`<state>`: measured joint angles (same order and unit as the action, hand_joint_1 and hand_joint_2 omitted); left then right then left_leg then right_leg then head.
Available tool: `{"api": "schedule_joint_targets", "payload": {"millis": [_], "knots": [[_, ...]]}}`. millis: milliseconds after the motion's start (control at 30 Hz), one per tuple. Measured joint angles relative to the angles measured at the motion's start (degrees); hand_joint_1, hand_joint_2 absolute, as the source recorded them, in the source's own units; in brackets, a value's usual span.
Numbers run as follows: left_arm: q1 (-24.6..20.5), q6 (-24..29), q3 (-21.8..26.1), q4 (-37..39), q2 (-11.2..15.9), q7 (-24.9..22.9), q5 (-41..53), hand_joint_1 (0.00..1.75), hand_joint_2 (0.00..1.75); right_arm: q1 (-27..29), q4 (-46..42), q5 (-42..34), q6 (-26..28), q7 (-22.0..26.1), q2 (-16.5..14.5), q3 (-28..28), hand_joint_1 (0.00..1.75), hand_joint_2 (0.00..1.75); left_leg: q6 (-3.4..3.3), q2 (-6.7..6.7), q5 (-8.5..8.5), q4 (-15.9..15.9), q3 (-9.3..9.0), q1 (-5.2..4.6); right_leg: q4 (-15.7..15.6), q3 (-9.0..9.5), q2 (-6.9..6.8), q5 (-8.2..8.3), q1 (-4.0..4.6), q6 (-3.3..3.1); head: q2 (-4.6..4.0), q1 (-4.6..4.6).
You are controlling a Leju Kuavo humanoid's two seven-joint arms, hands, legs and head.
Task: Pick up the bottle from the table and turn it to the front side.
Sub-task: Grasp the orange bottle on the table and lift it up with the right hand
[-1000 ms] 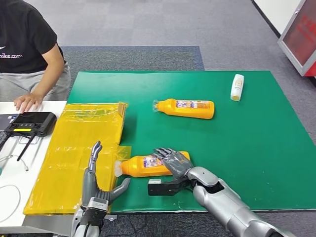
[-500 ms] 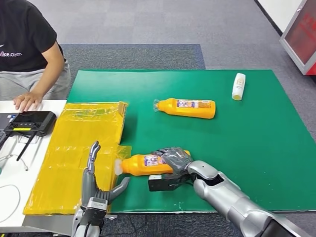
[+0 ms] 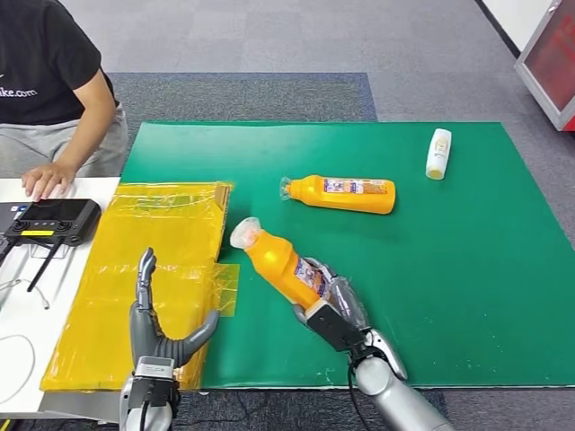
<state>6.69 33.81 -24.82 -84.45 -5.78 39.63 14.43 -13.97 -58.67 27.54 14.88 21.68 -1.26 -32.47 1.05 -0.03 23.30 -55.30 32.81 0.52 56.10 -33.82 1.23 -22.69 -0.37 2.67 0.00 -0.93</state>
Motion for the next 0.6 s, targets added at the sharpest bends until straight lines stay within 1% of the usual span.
{"api": "schedule_joint_targets", "payload": {"millis": [133,200,267,367,467,600], "knots": [[0.1,1.4,-0.5,-2.3,0.3,0.0,-2.3,0.00,1.75,2.9,-3.4,-1.5,0.0,1.2,-1.2,2.9,1.75,1.75,0.00,-0.01,0.00,0.0,0.17,0.00,0.0,-0.15,-0.06,-0.01,0.00,0.00,0.00,0.00],[0.1,0.6,-0.9,-3.3,0.4,0.0,-4.7,0.00,1.75,3.9,-4.4,-1.0,0.4,1.9,-1.6,3.4,1.75,1.75,0.00,-0.01,0.00,0.0,0.24,0.00,0.0,-0.22,-0.06,-0.01,-0.01,0.00,0.00,0.00],[0.2,-2.4,-1.0,-3.9,0.4,0.0,-8.9,0.00,1.75,5.1,-5.4,-0.1,1.2,3.0,-1.9,3.5,1.75,1.75,0.00,-0.02,0.01,0.0,0.29,-0.01,0.0,-0.27,-0.08,-0.01,-0.02,0.00,0.00,0.01],[0.3,-8.7,-0.8,-4.0,0.2,-0.1,-14.1,0.00,1.75,7.1,-7.2,0.1,2.0,4.8,-2.7,3.4,1.75,1.75,0.00,-0.04,0.01,0.0,0.37,-0.01,0.0,-0.35,-0.10,-0.02,-0.01,0.01,0.00,0.01],[0.3,-13.2,-0.7,-3.9,0.0,-0.8,-15.3,0.00,1.75,8.7,-9.2,0.1,2.2,5.5,-3.4,2.8,1.75,1.75,0.00,-0.04,0.01,0.0,0.45,0.00,0.0,-0.43,-0.10,-0.02,-0.01,0.00,0.00,0.01],[-0.3,-19.6,-0.7,-3.2,-0.4,-2.4,-16.4,0.00,1.75,9.2,-11.5,0.6,2.9,6.0,-3.8,0.7,1.75,1.75,-0.01,-0.04,-0.02,0.0,0.51,0.00,0.0,-0.50,-0.10,-0.01,-0.02,0.00,0.00,0.01]]}}
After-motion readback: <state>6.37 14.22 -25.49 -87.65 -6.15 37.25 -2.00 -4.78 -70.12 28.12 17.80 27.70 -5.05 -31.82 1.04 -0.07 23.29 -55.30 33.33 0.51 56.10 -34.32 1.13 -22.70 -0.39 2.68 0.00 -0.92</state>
